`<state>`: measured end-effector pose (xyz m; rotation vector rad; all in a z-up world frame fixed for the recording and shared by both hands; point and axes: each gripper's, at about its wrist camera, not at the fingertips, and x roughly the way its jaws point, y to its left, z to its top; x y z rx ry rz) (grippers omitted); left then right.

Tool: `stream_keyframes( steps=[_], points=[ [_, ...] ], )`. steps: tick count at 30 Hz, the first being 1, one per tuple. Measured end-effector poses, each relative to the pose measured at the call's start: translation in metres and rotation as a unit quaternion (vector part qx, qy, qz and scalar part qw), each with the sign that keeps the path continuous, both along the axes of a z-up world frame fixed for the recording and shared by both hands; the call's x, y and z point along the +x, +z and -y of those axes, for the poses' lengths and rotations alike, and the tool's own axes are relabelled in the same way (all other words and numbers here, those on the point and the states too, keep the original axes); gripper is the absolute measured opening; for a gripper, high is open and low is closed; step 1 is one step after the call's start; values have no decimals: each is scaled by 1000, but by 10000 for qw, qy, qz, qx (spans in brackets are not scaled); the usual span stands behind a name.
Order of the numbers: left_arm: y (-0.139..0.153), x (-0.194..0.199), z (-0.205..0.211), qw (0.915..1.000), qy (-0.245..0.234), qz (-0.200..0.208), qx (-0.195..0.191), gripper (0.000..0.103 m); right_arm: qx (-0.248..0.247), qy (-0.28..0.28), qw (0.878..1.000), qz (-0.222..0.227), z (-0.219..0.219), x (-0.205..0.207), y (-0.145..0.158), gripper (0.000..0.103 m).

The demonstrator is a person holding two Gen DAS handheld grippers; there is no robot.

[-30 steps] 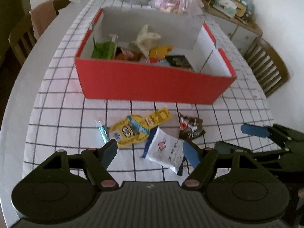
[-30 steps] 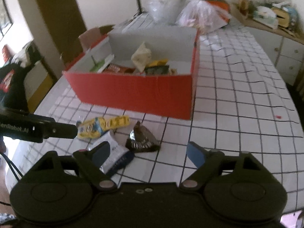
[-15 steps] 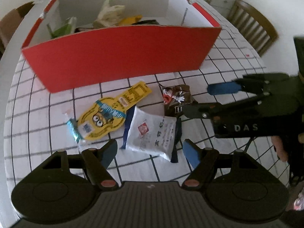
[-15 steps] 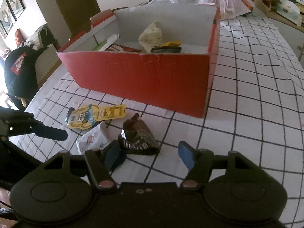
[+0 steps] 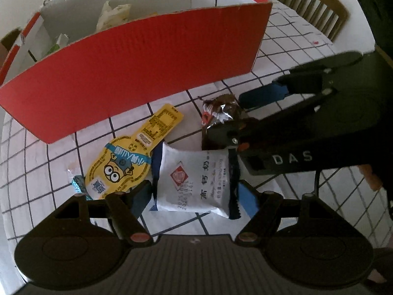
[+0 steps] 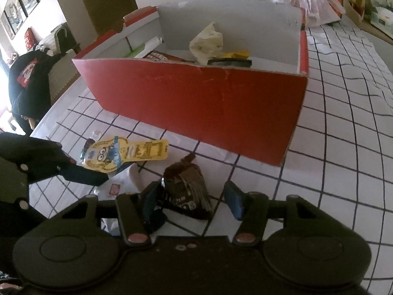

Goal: Organize snacks
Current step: 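Grasp the white milk-tablet packet with the left gripper while the right grasps the brown M&M's bag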

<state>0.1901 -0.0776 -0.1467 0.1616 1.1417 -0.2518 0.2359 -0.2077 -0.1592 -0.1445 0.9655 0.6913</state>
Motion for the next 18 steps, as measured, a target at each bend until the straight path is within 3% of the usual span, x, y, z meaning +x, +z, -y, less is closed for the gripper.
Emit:
stream_keyframes(
  steps=[6,13,18],
  points=[
    [2,1,7,9997,-85,177,138,75,-97,116,9997,190,-5,-6,-1,44],
    [3,-1,13,9995,-168,222,163,61,-212,95,9992,322,-10,-10,-1,34],
    [4,-4,12,9996,-70,218,145,57,-144,-75,9995,281,-5,-12,2,27]
  ],
)
